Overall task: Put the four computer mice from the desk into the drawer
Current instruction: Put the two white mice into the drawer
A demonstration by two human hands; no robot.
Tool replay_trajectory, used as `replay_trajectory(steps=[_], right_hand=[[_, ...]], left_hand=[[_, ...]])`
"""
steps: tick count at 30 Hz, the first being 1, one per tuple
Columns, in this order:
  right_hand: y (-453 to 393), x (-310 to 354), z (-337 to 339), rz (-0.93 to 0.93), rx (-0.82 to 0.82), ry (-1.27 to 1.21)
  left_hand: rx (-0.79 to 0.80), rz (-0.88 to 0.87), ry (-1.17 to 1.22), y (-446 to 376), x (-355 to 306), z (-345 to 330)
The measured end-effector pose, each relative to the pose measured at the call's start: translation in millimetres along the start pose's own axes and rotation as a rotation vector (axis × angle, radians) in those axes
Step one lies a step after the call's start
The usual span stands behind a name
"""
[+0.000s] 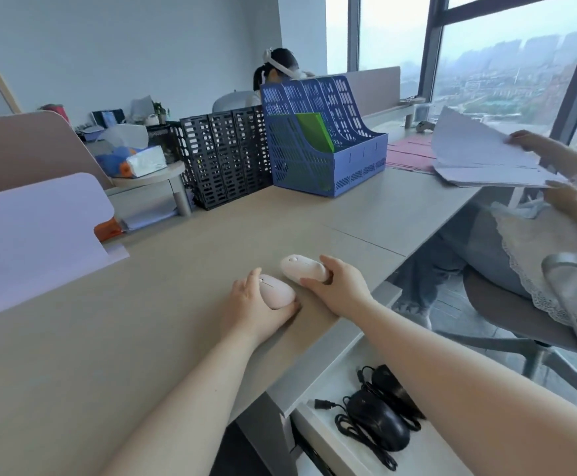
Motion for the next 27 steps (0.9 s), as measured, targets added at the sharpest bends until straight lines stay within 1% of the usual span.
replay_trajectory(steps=[4,10,13,17,21,27], right_hand=[[39.7,-16.7,21.1,-0.025,0.030,-0.014],[104.9,-58.6,66.5,-0.072,-0.062,-0.028],[133.8,-91.9,86.2,-0.155,-0.096,-0.054],[159.6,-126.0,106.4,-0.206,-0.115,-0.015],[171.1,-150.1,106.8,-0.227,-0.067,0.098],[179.0,-192.2,66.8,-0.297,0.114,0.207]], left_hand=[[0.074,-0.010,0.013,37.3,-26.5,-16.1],[0.129,-0.093,-0.033,93.9,-71.5,-40.2],[0.141,-0.162,-0.057,118.9,-90.4,-54.9],[0.233,-0.164,-0.048,148.0,-96.1,-90.4],[0.308,-0.127,-0.098,168.1,-90.2,-126.1],[0.429,-0.077,-0.165,182.6,-74.5,-174.8]])
Point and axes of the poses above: each hand's wrist, its own y-axis away from the middle knuckle, its own z-axis out of the back of the hand, x = y × z, the point moved 9 cm from there along -y, towards the middle knuckle, and after that the axes turned 2 degrees about x, right-handed, at the moved point
